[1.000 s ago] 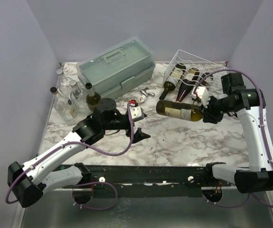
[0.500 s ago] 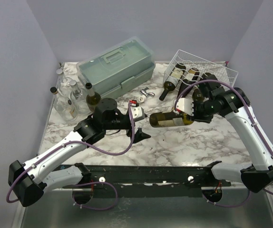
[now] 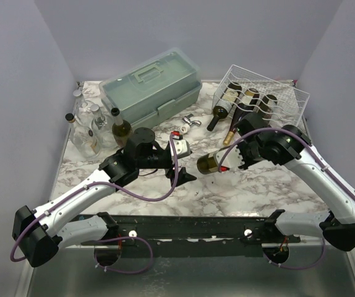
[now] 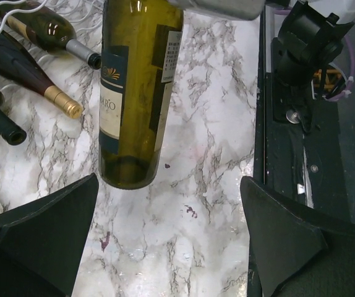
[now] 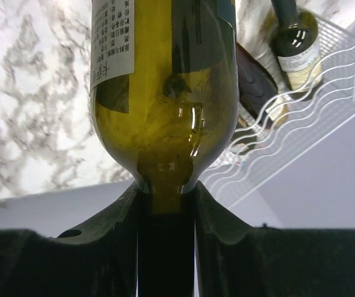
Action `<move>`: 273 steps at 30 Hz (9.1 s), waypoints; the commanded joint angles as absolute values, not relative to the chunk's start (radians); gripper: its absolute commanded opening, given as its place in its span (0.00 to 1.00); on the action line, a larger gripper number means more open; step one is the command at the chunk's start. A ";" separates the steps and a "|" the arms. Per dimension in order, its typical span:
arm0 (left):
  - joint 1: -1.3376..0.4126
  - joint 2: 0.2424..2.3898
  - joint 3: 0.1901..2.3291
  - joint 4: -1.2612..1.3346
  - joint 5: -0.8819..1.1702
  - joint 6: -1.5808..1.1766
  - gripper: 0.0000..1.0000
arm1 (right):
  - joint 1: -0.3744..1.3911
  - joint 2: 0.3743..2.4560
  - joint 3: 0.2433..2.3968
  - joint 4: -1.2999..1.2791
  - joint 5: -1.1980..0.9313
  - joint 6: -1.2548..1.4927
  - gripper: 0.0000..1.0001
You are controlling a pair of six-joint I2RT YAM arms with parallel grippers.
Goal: Take the wine bottle off the wine rack
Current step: Place the wine bottle at the center of the board, then move the wine bottle to the center of the board.
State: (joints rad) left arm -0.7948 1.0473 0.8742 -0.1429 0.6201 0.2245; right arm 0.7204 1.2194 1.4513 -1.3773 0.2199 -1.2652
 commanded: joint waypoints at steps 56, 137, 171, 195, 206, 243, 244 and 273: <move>-0.802 1.074 0.861 -0.133 0.654 0.267 0.99 | 0.794 1.055 1.186 -1.226 0.393 -2.398 0.01; -1.111 1.849 0.708 1.270 0.129 -0.071 0.00 | 0.807 0.869 1.268 -1.202 -0.115 -1.834 1.00; -1.111 1.767 0.557 1.296 0.051 -0.103 0.56 | 0.645 0.920 1.304 -0.589 0.167 -0.006 1.00; -1.111 1.631 0.451 1.299 0.058 -0.140 0.99 | 0.236 1.286 1.385 -0.589 -0.184 0.118 0.99; -1.112 1.315 0.393 0.994 0.084 -0.238 0.99 | 0.039 1.140 1.035 -0.340 -0.484 0.110 0.99; -1.113 1.370 0.870 0.515 0.155 0.068 0.53 | -0.135 0.992 0.753 -0.176 -0.684 0.110 1.00; -1.113 1.371 0.871 0.517 0.154 0.068 0.53 | -0.134 0.992 0.753 -0.176 -0.684 0.110 1.00; -1.121 1.337 0.849 0.552 0.105 0.106 0.00 | -0.134 0.997 0.755 -0.185 -0.670 0.093 1.00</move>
